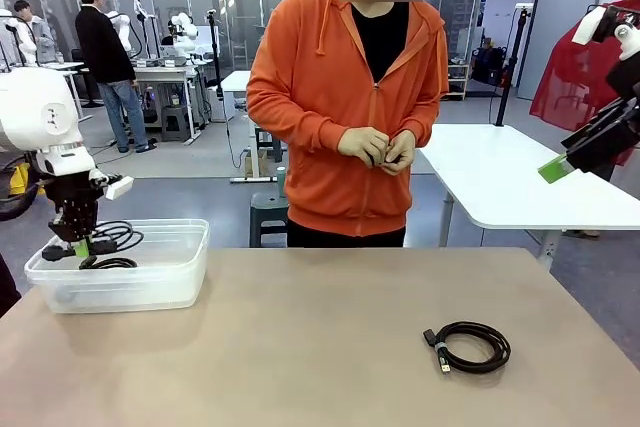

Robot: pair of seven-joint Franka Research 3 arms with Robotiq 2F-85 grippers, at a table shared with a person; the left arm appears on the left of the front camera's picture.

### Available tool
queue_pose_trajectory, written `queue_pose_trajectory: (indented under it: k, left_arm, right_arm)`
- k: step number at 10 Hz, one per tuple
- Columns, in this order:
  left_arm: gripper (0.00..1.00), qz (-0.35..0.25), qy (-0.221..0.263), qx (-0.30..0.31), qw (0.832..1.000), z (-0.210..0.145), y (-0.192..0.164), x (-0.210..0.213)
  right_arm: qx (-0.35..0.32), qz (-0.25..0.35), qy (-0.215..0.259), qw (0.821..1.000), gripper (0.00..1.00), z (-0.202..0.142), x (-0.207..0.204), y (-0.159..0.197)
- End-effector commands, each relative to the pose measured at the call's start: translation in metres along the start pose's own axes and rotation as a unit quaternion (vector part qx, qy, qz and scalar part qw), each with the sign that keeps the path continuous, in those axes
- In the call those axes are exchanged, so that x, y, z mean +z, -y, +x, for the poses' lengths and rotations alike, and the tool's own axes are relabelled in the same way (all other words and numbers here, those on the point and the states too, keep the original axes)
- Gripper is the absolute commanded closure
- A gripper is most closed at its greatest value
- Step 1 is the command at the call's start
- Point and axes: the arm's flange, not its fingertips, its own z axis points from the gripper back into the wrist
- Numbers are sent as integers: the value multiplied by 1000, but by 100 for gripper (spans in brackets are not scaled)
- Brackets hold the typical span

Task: Organize and store the cables.
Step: Place the Power Cable into the Organizing box.

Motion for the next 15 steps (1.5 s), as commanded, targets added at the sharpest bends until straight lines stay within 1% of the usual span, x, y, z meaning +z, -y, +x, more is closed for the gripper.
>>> queue_pose_trajectory:
  k: [1,3,4,5,6,7,8,9,10,11,12,15]
  left_arm:
    - [85,1,-3,24,1000,-3,-11,1]
    - [85,-10,1,32,999,-7,-20,-12]
    - [63,-4,0,28,1000,-6,-22,-13]
    - [65,0,-1,19,1000,-6,-20,-10]
    - [44,-2,2,18,1000,-6,-17,-8]
    - [46,-5,0,21,1000,-6,-13,-7]
    - [26,-11,0,20,1000,-4,-7,-6]
    - [27,-6,-4,15,1000,2,-2,-3]
    - [7,-4,2,17,1000,3,3,0]
    - [9,2,1,15,1000,2,8,3]
    - [9,-1,2,16,1000,2,-10,-2]
    - [9,-1,2,16,1000,2,-10,-2]
  right_arm:
    - [0,-1,0,1000,0,-2,1,-2]
    - [0,-1,0,1000,0,-2,1,-2]
    - [0,-1,0,1000,0,-2,1,-2]
    - [0,-1,0,1000,0,-2,1,-2]
    - [0,-1,0,1000,0,-2,1,-2]
    - [0,-1,0,1000,0,-2,1,-2]
    - [0,-1,0,1000,0,-2,1,-2]
    - [0,-1,0,1000,0,-2,1,-2]
    - [0,-1,0,1000,0,-2,1,-2]
    - [0,-1,0,1000,0,-2,1,-2]
    - [0,-1,0,1000,0,-2,1,-2]
    - [0,-1,0,1000,0,-2,1,-2]
